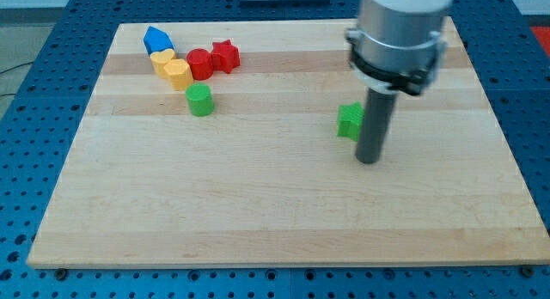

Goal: Move the green star diagonally to the bottom right of the red star

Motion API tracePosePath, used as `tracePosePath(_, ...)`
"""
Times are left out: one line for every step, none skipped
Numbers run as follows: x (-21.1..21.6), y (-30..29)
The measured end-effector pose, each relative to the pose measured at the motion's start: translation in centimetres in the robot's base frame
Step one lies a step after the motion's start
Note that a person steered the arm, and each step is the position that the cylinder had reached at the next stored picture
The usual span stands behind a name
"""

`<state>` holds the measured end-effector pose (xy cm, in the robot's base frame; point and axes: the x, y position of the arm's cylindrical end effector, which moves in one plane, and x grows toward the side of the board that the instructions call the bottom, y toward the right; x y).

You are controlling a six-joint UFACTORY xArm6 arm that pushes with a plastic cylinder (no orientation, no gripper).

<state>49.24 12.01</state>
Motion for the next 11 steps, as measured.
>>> tracePosePath(-3.6,2.8)
tracePosePath(-5.7,-4.1)
tracePosePath(-5.7,-14.0)
tracePosePath(-5.0,-14.4)
tracePosePath(-5.2,-12.3)
tracePosePath(-8.2,-12.3)
tracePosePath(-10.5,-15.4)
tracePosePath(-10.3,-11.1)
tracePosePath(-13.8,-14.0)
tracePosePath(-14.6,-22.7)
tracePosePath(-13.9,-23.2)
